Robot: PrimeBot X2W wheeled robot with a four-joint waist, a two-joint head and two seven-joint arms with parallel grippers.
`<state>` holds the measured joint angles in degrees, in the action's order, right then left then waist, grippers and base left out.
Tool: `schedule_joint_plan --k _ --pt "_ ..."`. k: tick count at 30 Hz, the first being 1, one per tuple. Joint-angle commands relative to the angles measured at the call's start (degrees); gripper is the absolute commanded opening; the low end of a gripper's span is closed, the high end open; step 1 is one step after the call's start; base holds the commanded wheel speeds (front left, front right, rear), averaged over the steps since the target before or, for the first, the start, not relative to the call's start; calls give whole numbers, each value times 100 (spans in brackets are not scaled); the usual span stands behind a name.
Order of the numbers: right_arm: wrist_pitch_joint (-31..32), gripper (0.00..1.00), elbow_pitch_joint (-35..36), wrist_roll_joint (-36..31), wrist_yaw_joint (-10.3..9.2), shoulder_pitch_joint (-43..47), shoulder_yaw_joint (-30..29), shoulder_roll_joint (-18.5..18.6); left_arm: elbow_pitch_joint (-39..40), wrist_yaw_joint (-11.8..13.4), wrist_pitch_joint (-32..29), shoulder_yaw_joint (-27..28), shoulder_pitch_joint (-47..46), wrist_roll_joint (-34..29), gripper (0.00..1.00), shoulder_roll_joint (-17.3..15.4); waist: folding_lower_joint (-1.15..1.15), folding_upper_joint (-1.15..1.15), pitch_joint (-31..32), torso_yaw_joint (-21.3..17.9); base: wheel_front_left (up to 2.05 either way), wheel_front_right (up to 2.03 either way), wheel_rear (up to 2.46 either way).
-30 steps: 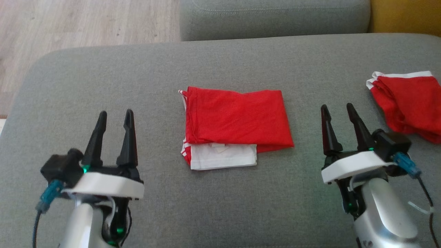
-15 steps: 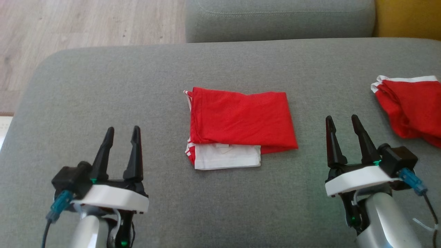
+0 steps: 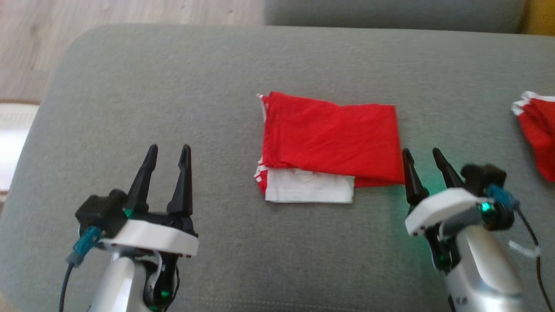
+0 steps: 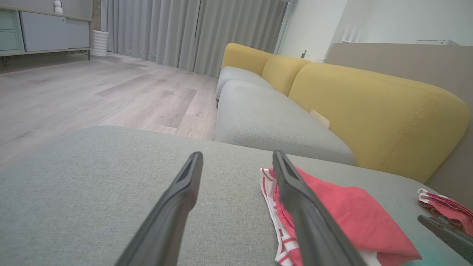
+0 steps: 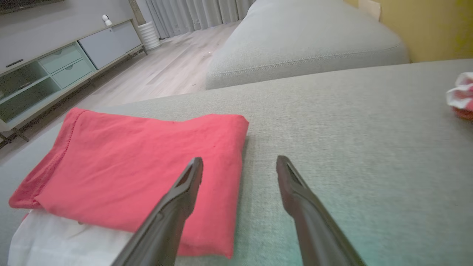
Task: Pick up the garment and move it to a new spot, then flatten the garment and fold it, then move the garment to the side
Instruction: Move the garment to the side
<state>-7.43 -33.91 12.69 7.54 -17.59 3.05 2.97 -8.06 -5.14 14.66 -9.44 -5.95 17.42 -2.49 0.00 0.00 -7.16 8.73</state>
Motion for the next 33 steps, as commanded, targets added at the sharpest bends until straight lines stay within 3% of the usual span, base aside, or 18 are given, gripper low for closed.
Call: schedule_joint_plan --k 1,5,13,14,15,16,23,29,33 --pt "62 100 -11 65 -5 -355 125 -9 168 -42 34 129 -303 36 100 -39 0 0 -141 175 0 0 0" --pt "304 100 -707 647 -5 -737 163 -9 125 -50 34 92 -376 70 100 -39 0 0 -228 368 0 0 0" --pt "443 100 -2089 733 -5 -1388 456 -9 89 -55 34 72 -421 107 100 -39 0 0 -297 555 0 0 0" --pt "427 94 -2179 764 -5 -1427 523 -9 84 -50 34 75 -422 107 100 -39 0 0 -293 552 0 0 0" --pt "382 15 -2255 772 -5 -1466 596 -9 79 -43 34 84 -419 104 100 -39 0 0 -285 537 0 0 0" --pt "317 0 -2322 742 -5 -1497 672 -9 73 -36 34 98 -413 98 100 -39 0 0 -268 506 0 0 0" --pt "-154 0 -2610 260 -5 -1716 828 -9 61 -46 34 107 -378 73 100 -39 0 0 -146 189 0 0 0" --pt "-362 0 -2618 -759 -5 -2017 881 5 165 -43 34 13 -369 88 100 -39 0 0 -61 -269 0 0 0" --pt "-294 0 -2391 -1334 -5 -2192 1048 222 252 -34 34 -194 -378 123 100 -39 0 0 -61 -593 0 0 0"
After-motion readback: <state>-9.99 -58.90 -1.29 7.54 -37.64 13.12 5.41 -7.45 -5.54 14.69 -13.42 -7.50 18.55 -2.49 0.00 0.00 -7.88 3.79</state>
